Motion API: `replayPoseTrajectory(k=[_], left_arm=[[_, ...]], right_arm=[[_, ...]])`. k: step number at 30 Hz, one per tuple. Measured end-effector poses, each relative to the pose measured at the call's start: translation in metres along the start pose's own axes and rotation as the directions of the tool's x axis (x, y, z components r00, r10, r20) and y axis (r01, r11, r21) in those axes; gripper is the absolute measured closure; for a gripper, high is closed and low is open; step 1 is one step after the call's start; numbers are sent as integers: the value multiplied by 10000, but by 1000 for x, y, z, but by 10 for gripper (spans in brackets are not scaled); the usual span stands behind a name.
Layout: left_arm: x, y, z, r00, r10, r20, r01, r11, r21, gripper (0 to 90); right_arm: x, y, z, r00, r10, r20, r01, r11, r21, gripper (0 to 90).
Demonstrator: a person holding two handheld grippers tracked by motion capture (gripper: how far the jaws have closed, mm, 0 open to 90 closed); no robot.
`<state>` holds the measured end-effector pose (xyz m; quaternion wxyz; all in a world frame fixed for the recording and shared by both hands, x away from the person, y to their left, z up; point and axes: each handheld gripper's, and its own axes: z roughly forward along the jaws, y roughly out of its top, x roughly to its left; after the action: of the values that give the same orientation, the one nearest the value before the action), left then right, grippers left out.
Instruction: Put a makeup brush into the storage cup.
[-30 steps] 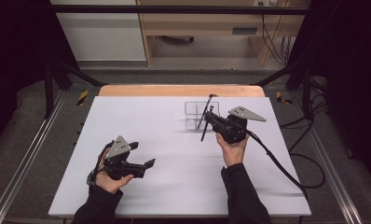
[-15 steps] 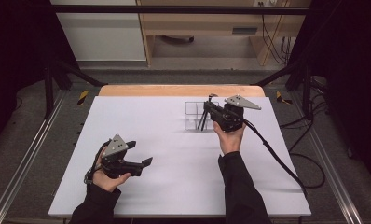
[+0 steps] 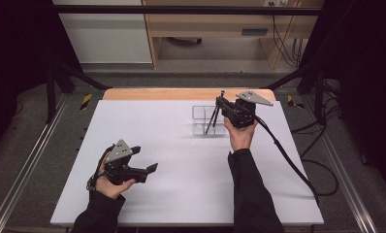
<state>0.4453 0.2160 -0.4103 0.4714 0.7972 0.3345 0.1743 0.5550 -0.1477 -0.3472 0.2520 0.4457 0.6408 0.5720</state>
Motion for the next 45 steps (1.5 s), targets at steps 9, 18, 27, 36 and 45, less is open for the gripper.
replayPoseTrajectory(k=[9, 18, 27, 36, 45], left_arm=[[0, 0, 0, 10000, 24, 19, -24, 10000, 48, 101], [0, 0, 1, 10000, 55, 81, -55, 9999, 88, 99], [-1, 0, 2, 9999, 79, 94, -80, 9999, 116, 99], [-1, 0, 2, 9999, 108, 97, -109, 9998, 148, 98], [-1, 0, 2, 9999, 96, 82, -97, 9999, 127, 98]], right_arm=[[0, 12, 8, 9999, -35, 131, 37, 9999, -160, 838], [0, 18, 21, 9995, -10, 315, 17, 9997, -225, 837], [-4, 19, 32, 9983, 63, 578, -46, 9996, -287, 837], [-5, 12, 43, 9977, 50, 678, -40, 9999, -143, 837], [-1, -1, 54, 9979, -28, 647, 18, 9999, 162, 837]])
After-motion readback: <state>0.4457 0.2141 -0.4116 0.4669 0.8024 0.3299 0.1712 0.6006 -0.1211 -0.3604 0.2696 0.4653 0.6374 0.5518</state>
